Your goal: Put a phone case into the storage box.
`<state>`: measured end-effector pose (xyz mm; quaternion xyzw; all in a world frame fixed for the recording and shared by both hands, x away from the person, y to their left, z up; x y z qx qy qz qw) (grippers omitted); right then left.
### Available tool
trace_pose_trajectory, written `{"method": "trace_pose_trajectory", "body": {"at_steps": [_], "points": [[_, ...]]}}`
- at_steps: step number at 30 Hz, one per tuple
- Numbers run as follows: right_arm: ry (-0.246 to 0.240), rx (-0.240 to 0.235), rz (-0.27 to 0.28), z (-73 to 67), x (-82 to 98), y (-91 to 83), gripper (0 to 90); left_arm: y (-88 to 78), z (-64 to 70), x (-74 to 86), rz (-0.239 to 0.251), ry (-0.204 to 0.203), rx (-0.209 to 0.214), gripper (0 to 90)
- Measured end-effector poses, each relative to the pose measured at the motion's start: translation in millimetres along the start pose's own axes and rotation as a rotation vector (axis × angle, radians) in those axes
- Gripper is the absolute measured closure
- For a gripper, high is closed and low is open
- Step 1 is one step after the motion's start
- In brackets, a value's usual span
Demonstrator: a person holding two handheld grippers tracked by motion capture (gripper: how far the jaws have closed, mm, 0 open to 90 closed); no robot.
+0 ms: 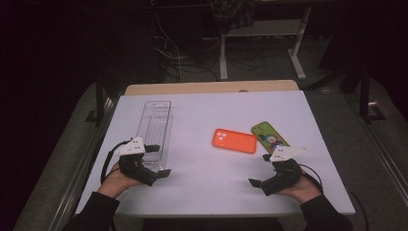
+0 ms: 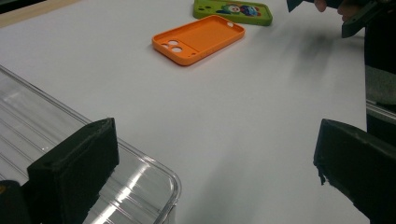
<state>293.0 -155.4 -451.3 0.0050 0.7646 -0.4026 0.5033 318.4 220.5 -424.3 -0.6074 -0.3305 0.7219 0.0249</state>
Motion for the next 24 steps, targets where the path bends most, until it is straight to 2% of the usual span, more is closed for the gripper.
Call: {"method": "trace_pose_trajectory", "body": {"at_steps": [11,17,24], "points": [[-0.001,0.005,-0.008,-1.7,-4.9,0.8,0.0,1.2,0.0,0.6,-0.009,0.002,0.009,0.0],[0.002,0.019,-0.011,3.0,-13.8,1.6,1.7,-0.6,-3.2,0.1,-0.016,0.012,0.006,0.0],[0.038,0.04,-0.028,14.0,-24.8,3.5,13.5,-0.9,-1.5,-1.1,-0.005,0.004,0.004,0.0]]}}
Point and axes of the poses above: each handheld gripper's, and its own axes: y roughly forward along the jaws, x roughly out of its underside, z roughly to its right, the point moved 5 cm from there along y, roughly forward along the jaws, and after that the axes turned 4 degrees about y, right-handed, at the moved point
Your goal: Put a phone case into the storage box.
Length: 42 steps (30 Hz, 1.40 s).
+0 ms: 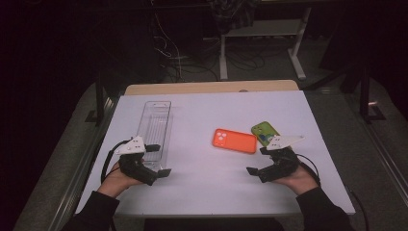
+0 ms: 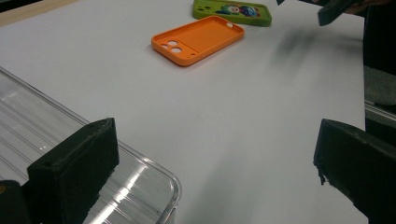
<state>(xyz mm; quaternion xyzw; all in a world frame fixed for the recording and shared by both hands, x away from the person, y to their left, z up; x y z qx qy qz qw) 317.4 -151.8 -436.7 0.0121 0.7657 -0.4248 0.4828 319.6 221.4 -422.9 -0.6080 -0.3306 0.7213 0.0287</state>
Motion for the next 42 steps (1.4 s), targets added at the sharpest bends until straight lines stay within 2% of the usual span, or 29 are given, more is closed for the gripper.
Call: {"method": "trace_pose_trajectory", "body": {"at_steps": [2,3,5,6,7,8,9,10,13,15,16,22,29,31,42], "points": [[0.002,0.006,0.004,2.3,-2.0,0.4,14.8,-0.6,0.4,-0.3,0.002,-0.004,0.001,0.0],[0.015,0.013,-0.002,6.2,-5.3,1.1,23.2,-1.6,0.2,-0.3,0.002,-0.004,0.001,0.0],[0.025,0.017,-0.008,7.8,-7.3,1.6,26.4,-1.8,0.1,-0.4,0.005,-0.006,0.002,0.0],[0.027,0.023,-0.013,10.4,-12.1,3.0,34.8,-2.6,-0.8,-0.2,-0.002,0.0,0.002,0.0],[0.027,0.023,-0.013,10.4,-12.1,3.0,34.8,-2.6,-0.8,-0.2,-0.002,0.0,0.002,0.0],[0.028,0.029,-0.023,13.9,-17.2,5.9,43.5,-2.3,-0.7,-0.2,0.002,-0.001,0.004,0.0],[0.028,0.029,-0.023,13.9,-17.2,5.9,43.5,-2.2,-0.5,-0.2,0.0,-0.004,0.005,0.0],[0.039,0.032,-0.036,18.2,-21.3,9.0,50.0,-1.9,-0.7,-0.2,0.0,-0.006,0.004,0.0],[0.043,0.029,-0.038,22.4,-24.9,11.7,55.2,-1.8,-1.4,-0.2,-0.001,-0.004,0.002,0.0],[0.05,0.033,-0.046,31.5,-30.3,16.7,65.8,-1.7,-1.4,-0.3,-0.005,-0.006,0.003,0.0],[0.05,0.033,-0.046,31.5,-30.3,16.7,65.8,-1.6,-1.0,-0.4,-0.007,-0.009,0.003,0.0],[0.062,0.055,-0.07,48.1,-36.4,28.0,86.2,-1.4,-1.0,0.3,-0.009,-0.007,0.006,0.0],[0.065,0.044,-0.096,58.2,-38.7,44.9,88.1,-1.6,-1.0,-0.1,-0.004,-0.003,0.005,0.0],[0.066,0.044,-0.125,61.1,-35.8,53.3,88.1,-1.6,-1.2,0.0,-0.003,-0.003,0.005,0.0],[0.054,0.028,-0.203,60.9,-27.0,69.2,88.2,-1.6,-1.5,-0.2,0.0,-0.01,0.004,0.0]]}}
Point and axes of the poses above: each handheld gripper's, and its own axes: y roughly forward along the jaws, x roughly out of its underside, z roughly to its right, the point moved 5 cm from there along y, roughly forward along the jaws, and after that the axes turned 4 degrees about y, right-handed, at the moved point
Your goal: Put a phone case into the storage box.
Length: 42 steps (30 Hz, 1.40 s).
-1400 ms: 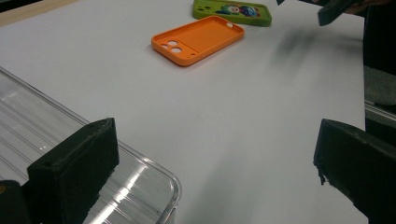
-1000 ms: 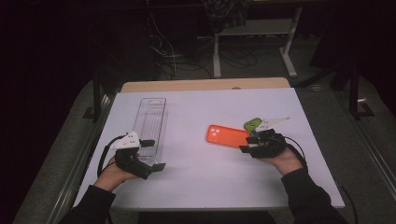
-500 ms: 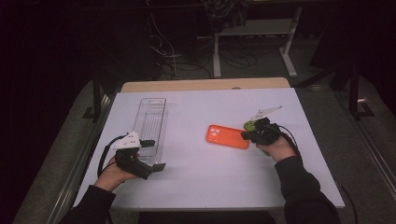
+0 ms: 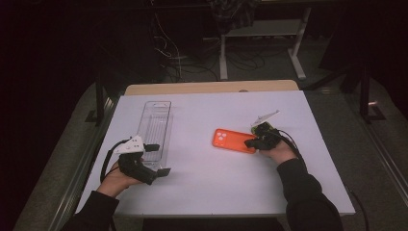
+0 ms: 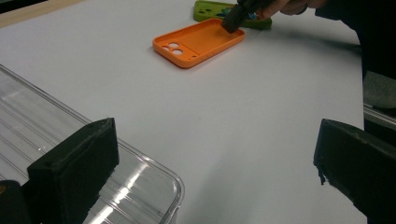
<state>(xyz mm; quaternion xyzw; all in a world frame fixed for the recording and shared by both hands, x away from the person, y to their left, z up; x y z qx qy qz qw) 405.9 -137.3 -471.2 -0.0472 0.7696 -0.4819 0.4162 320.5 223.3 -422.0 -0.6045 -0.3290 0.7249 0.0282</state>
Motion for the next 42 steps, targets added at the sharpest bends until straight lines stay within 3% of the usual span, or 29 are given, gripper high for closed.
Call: {"method": "trace_pose_trajectory", "body": {"at_steps": [12,28,36,39,40,41,42], "points": [[-0.058,-0.019,-0.044,-3.9,4.0,4.4,88.3,0.2,-0.3,0.5,-0.008,0.005,0.0,0.0],[-0.135,-0.083,-0.101,-27.9,9.5,3.9,88.4,-0.1,-0.1,-0.1,0.003,-0.005,0.001,0.0],[-0.222,-0.092,-0.121,-42.2,11.5,5.8,88.3,0.1,0.3,0.4,-0.008,0.004,0.004,0.0],[-0.206,-0.088,-0.1,-41.9,9.7,2.7,87.5,0.1,0.6,0.3,-0.005,-0.001,0.006,0.0],[-0.161,-0.081,-0.052,-43.0,5.7,-6.6,77.7,0.0,0.6,0.3,-0.005,-0.002,0.006,0.0],[-0.161,-0.081,-0.052,-43.0,5.7,-6.6,77.7,0.2,0.5,0.4,-0.005,-0.004,0.007,0.0],[-0.123,-0.058,-0.014,-44.7,4.8,-19.1,66.4,0.2,0.3,0.5,-0.007,-0.004,0.01,0.0]]}}
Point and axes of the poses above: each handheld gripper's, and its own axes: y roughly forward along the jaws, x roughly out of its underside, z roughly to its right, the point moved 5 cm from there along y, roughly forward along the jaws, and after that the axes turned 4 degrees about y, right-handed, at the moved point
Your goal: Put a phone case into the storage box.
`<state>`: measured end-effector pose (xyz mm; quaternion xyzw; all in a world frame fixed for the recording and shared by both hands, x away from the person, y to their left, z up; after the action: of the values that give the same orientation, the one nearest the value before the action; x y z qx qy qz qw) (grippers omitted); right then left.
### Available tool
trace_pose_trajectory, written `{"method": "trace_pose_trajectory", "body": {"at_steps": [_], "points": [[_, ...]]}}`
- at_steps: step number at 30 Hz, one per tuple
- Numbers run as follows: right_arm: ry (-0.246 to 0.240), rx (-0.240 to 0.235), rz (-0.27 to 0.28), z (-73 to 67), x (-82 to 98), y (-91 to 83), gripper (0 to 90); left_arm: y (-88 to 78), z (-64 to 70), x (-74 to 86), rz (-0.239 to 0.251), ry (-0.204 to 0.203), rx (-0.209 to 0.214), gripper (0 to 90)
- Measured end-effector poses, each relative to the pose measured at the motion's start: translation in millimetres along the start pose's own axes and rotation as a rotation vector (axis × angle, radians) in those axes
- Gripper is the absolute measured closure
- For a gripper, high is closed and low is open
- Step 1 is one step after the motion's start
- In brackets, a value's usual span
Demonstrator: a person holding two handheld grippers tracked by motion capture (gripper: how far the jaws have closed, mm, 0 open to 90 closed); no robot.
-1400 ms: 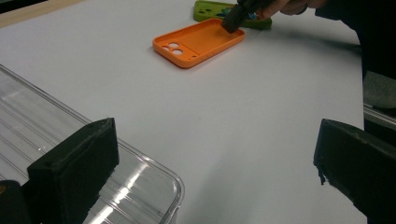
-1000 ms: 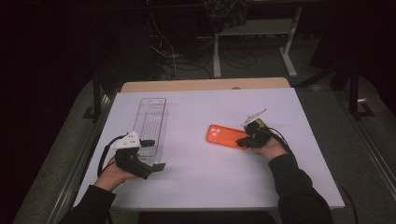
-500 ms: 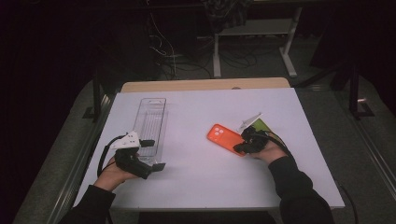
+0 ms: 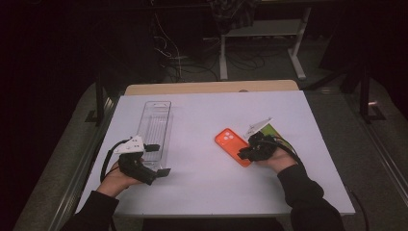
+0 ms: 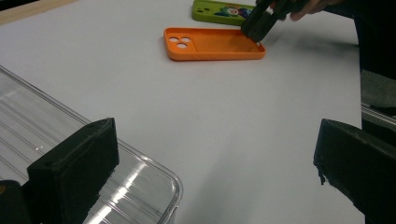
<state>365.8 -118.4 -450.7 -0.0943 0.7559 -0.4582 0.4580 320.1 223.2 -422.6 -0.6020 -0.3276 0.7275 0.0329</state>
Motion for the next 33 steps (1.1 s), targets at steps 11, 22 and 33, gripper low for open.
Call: {"method": "trace_pose_trajectory", "body": {"at_steps": [11,22,33], "points": [[0.088,0.026,0.065,-13.0,23.9,-21.1,26.8,0.6,0.7,-0.7,0.005,0.014,0.001,0.0],[0.144,0.091,0.141,-21.1,60.4,-23.7,0.0,0.3,0.5,-0.6,0.004,0.009,-0.003,0.0],[0.149,0.079,0.162,-21.9,66.0,-28.5,0.0,2.1,0.8,-0.6,0.006,0.01,-0.002,0.0]]}}
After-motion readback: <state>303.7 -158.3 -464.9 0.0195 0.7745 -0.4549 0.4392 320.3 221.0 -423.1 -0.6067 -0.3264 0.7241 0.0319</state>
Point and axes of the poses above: each handheld gripper's, and its own axes: y roughly forward along the jaws, x roughly out of its underside, z roughly to its right, the point moved 5 cm from there along y, roughly forward along the jaws, and after that the axes turned 4 degrees about y, right-handed, at the moved point
